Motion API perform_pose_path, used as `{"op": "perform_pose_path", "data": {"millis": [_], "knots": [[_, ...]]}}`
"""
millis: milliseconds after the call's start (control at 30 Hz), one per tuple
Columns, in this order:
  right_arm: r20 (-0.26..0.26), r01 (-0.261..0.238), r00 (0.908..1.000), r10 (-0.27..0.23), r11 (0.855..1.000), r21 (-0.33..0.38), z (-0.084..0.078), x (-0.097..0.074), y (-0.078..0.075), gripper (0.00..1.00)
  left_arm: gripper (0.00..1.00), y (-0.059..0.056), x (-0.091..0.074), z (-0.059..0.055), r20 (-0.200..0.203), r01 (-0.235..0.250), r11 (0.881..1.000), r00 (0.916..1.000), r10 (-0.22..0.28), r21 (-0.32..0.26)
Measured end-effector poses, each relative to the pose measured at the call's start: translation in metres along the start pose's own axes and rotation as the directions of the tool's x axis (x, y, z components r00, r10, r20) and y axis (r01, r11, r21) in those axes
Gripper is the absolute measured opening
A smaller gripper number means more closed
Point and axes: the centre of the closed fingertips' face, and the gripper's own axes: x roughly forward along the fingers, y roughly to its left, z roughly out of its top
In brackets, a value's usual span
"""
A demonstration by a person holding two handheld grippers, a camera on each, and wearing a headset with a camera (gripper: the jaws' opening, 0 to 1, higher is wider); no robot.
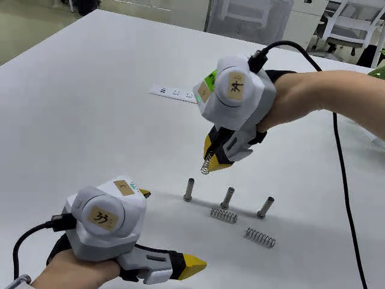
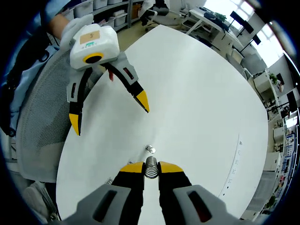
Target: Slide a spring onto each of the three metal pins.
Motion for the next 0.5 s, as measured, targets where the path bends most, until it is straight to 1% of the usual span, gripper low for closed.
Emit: {"op": "perform_pose_path", "data": {"millis": [167, 267, 367, 500], "knots": [[-0.005, -0.015, 0.9999, 0.015, 1.000, -0.018, 0.006, 0.006, -0.003, 0.12, 1.00, -0.001, 0.001, 0.000, 0.000, 0.001, 1.000, 1.0000, -0.001, 0.008], [-0.012, -0.034, 0.9994, 0.034, 0.999, -0.025, 0.008, 0.011, -0.003, 0.12, 1.00, -0.002, 0.001, 0.000, -0.001, 0.003, 1.000, 1.0000, -0.003, 0.008], [-0.029, -0.046, 0.9986, 0.045, 0.998, -0.044, 0.007, 0.016, -0.001, 0.12, 1.00, -0.001, 0.000, -0.001, -0.007, 0.001, 1.000, 1.0000, -0.001, 0.015], [-0.044, -0.045, 0.9981, 0.043, 0.998, -0.047, 0.005, 0.020, -0.004, 0.12, 1.00, 0.000, 0.000, -0.001, -0.003, -0.001, 1.000, 1.0000, 0.001, 0.012]]}}
